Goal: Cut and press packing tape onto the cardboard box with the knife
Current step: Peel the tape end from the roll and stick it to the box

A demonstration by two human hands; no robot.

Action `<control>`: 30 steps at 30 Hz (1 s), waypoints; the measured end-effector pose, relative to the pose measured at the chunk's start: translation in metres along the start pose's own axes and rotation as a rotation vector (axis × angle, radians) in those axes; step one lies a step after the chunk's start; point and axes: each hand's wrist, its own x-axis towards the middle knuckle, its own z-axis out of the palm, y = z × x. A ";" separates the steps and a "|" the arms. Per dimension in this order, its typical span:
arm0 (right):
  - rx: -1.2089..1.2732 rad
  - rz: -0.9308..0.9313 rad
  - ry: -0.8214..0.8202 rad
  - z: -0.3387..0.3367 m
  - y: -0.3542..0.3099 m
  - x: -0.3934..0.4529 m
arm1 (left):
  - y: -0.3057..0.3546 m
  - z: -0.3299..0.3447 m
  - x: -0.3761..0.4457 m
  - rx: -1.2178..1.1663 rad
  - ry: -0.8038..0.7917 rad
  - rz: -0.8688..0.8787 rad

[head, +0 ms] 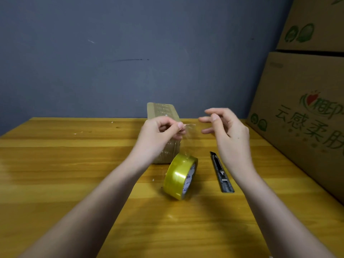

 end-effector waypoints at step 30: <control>0.015 0.014 -0.108 0.013 0.001 0.000 | -0.014 0.002 0.006 0.292 0.089 0.209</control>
